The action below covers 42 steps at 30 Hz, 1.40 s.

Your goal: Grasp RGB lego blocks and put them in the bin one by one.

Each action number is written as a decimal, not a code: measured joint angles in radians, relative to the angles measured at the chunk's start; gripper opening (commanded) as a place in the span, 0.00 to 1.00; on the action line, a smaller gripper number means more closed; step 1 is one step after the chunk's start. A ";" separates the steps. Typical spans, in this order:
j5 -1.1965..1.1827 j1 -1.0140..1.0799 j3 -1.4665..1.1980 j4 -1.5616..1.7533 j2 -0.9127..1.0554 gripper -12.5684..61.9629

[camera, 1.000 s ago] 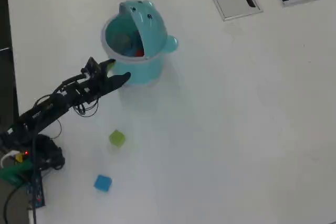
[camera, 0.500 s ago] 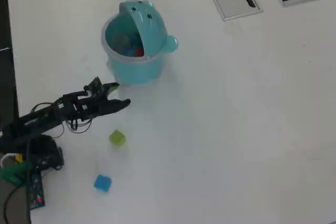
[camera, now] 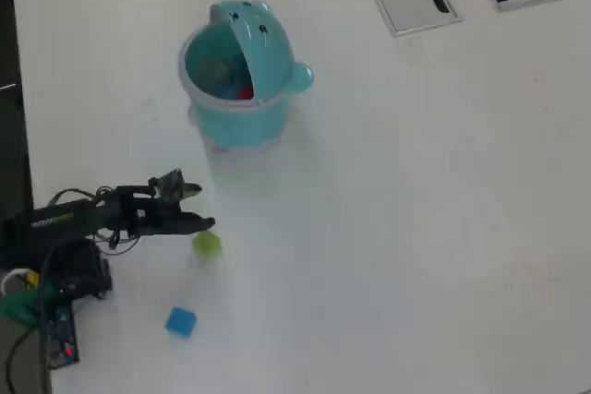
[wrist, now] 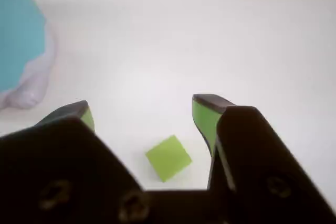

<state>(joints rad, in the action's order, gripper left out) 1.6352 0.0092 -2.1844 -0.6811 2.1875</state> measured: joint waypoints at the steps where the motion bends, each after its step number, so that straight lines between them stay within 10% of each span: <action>1: 0.003 0.000 -0.009 -0.005 0.000 0.62; 42: 0.235 0.018 -0.282 0.238 -0.224 0.62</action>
<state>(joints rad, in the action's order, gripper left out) 1.8699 0.0276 -2.4666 -0.4433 1.9635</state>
